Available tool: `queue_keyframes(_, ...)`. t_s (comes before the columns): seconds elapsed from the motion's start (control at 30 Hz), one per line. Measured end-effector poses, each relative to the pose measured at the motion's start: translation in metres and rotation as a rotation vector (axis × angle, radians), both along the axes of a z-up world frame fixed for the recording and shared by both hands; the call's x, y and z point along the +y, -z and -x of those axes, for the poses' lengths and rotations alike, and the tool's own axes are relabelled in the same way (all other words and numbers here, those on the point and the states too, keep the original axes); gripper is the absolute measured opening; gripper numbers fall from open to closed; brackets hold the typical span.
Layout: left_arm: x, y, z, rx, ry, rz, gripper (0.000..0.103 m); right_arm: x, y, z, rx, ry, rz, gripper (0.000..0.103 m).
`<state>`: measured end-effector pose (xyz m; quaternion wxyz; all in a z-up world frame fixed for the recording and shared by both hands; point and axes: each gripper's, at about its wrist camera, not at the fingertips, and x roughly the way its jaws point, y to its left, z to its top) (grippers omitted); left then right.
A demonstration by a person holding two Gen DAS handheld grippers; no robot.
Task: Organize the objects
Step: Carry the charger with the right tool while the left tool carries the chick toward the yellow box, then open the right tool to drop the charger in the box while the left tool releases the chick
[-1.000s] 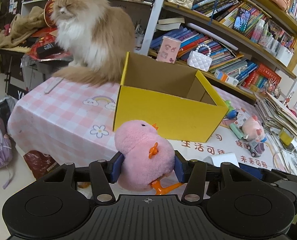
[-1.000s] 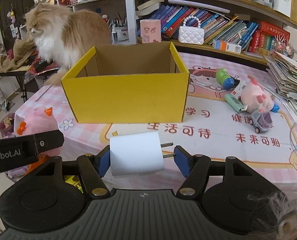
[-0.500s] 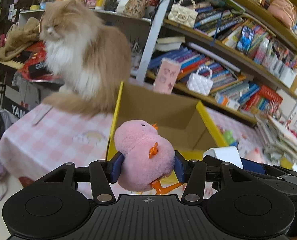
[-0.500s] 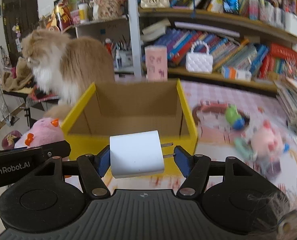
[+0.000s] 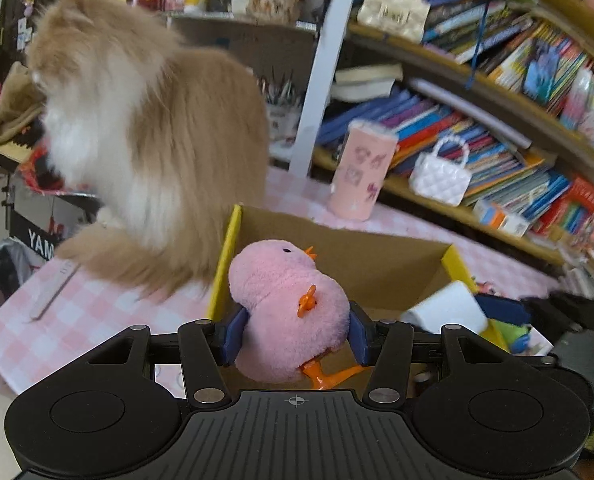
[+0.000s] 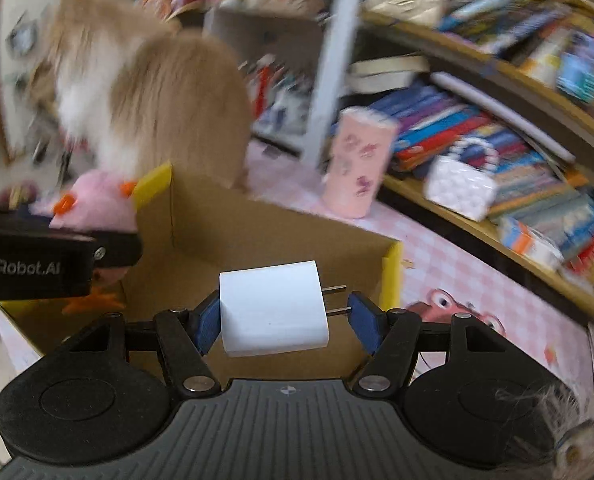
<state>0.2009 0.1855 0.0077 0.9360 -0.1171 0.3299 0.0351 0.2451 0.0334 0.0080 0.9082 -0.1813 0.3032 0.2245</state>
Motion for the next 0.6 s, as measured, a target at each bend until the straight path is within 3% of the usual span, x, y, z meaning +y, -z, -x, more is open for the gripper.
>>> queue_keyframes(0.17, -0.012, 0.015, -0.029, 0.07, 0.036, -0.059, 0.05, 0.021, 0.025, -0.034, 0.02, -0.182, 0.174, 0.064)
queue_keyframes(0.37, -0.02, 0.026, -0.048, 0.131, 0.053, -0.105, 0.05, 0.037, 0.042, -0.051, 0.031, -0.357, 0.307, 0.064)
queue_keyframes(0.47, -0.025, 0.03, -0.056, 0.146, 0.062, -0.166, 0.05, 0.041, 0.052, -0.058, 0.061, -0.381, 0.381, 0.064)
queue_keyframes(0.6, -0.034, 0.034, -0.061, 0.16, 0.092, -0.242, 0.05, 0.044, 0.055, -0.064, 0.073, -0.38, 0.395, 0.064)
